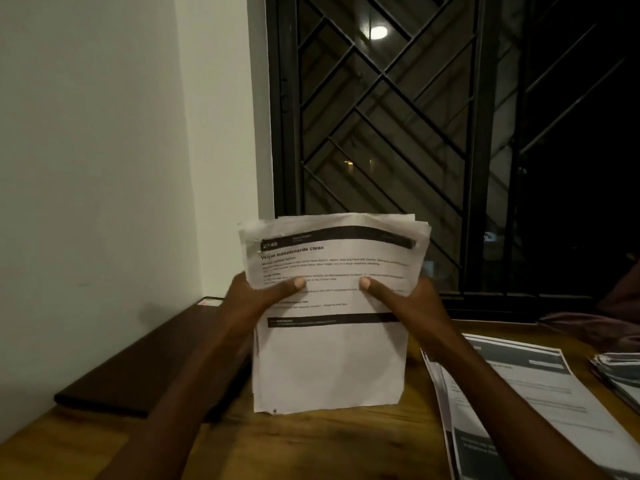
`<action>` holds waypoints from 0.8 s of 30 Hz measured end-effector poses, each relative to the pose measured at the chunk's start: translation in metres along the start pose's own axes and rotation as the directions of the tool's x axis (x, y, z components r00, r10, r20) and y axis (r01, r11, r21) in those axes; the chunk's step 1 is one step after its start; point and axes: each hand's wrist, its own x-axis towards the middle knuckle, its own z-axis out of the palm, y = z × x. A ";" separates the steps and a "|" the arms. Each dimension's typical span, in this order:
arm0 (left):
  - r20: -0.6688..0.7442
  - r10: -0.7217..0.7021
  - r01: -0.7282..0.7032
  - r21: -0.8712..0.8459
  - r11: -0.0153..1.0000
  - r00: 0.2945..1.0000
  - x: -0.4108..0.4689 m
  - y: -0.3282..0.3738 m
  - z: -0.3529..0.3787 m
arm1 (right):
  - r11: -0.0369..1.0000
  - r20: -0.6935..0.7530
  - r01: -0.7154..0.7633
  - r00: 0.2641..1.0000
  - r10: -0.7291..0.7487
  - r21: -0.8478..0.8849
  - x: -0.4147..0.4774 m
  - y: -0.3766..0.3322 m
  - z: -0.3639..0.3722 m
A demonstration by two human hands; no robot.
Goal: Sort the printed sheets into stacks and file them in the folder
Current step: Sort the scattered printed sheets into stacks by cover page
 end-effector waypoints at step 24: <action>-0.069 0.169 -0.156 0.161 0.975 0.983 0.016 0.011 0.004 | 0.987 -0.055 0.051 0.998 -0.043 0.154 0.005 -0.013 0.003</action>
